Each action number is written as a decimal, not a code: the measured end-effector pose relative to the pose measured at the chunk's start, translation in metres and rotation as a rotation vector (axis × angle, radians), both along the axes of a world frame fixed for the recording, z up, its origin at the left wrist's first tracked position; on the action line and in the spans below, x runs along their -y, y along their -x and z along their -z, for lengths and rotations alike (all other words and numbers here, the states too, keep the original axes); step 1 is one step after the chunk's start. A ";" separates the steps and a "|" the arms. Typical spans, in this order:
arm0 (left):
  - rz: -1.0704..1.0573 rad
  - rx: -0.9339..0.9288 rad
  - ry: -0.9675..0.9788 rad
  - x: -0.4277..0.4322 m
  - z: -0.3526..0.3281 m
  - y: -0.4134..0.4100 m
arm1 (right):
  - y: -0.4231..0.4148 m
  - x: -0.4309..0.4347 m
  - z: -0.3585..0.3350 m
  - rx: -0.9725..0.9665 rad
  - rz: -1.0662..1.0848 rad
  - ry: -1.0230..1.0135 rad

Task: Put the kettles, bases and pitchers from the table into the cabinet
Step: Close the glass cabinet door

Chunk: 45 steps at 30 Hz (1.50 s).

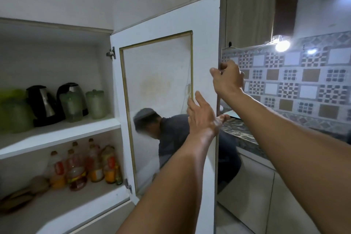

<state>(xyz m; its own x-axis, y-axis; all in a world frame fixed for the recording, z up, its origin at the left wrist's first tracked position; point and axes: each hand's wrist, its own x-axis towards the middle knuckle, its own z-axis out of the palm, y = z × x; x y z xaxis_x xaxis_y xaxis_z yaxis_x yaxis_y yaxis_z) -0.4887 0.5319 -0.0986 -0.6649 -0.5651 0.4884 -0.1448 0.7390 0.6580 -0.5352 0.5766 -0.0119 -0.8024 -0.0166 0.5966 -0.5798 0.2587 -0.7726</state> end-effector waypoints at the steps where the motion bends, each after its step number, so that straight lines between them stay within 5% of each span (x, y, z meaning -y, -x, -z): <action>1: -0.007 0.005 0.003 0.000 0.002 -0.005 | -0.006 0.000 0.000 -0.007 -0.004 -0.014; 13: -0.041 0.021 0.069 0.034 -0.006 -0.159 | -0.157 0.042 0.001 -0.002 -0.033 0.103; 23: -0.207 -0.228 0.092 0.128 0.002 -0.283 | -0.290 0.133 0.002 -0.236 -0.185 0.062; 28: -0.251 -0.263 0.060 0.201 0.005 -0.353 | -0.346 0.216 0.003 -0.264 -0.395 0.084; 37: -0.703 -0.191 -0.097 0.377 0.001 -0.452 | -0.423 0.416 -0.003 -0.352 -0.767 -0.107; 45: -0.863 -0.202 -0.215 0.501 0.003 -0.447 | -0.429 0.548 0.001 -0.419 -0.674 -0.146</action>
<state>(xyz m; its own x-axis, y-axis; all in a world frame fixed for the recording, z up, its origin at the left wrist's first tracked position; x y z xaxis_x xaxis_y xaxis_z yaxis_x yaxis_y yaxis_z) -0.0412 0.0307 -0.1015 0.1177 -0.9191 0.3762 -0.4576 0.2860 0.8419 -0.1058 0.0282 -0.0126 -0.3020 -0.5181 0.8002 -0.8812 -0.1686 -0.4417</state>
